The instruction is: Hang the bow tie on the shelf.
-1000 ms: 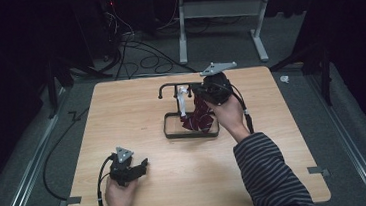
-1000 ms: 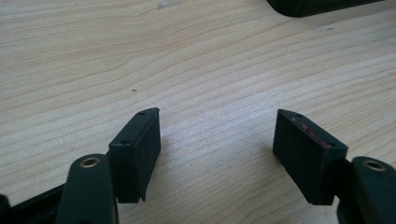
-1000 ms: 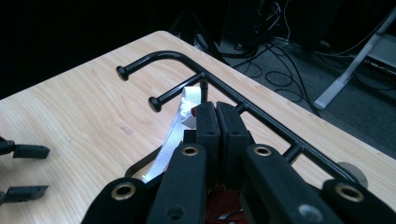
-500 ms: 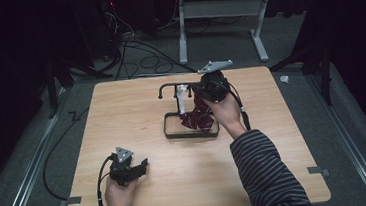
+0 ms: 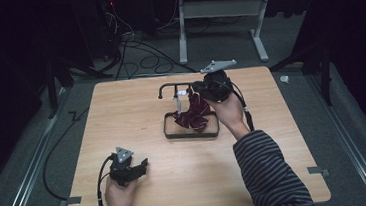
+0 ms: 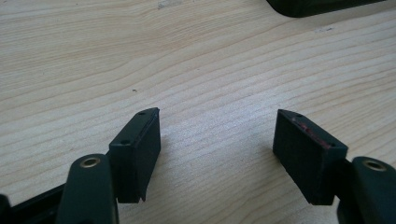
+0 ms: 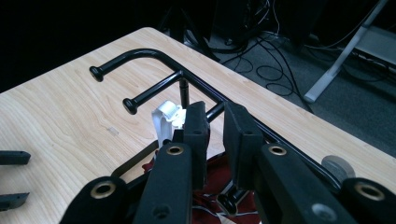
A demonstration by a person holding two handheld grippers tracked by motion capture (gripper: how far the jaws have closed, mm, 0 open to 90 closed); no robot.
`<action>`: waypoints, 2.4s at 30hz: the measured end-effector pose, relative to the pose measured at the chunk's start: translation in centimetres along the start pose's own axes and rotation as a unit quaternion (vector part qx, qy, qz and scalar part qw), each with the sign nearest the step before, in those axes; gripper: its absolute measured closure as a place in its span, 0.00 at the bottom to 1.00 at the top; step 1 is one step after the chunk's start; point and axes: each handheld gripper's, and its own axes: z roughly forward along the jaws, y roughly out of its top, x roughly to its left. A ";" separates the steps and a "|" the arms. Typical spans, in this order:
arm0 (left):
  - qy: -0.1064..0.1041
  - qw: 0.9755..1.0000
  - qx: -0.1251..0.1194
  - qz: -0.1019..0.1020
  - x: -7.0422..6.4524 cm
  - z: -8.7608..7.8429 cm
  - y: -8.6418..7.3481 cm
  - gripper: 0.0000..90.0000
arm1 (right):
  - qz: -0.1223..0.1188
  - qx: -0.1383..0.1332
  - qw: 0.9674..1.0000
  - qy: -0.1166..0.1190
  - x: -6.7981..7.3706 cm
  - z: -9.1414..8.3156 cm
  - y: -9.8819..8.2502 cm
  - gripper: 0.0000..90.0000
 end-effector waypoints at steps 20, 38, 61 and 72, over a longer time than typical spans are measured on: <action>0.001 1.000 -0.001 0.000 -0.1 0.0 0.0 0.36 | 0.009 -0.021 1.000 0.006 -1.2 -4.2 -2.2 0.87; 0.002 1.000 0.000 0.003 -0.1 0.0 0.0 0.36 | 0.033 -0.035 0.999 0.005 -2.4 -6.4 -4.7 0.85; 0.003 1.000 0.000 0.003 -0.1 0.0 0.0 0.36 | 0.060 -0.044 0.997 0.008 -3.5 -8.3 -6.8 0.82; 0.003 1.000 0.000 0.003 -0.1 0.0 0.0 0.36 | 0.067 -0.053 0.996 0.006 -3.9 -9.6 -7.7 0.81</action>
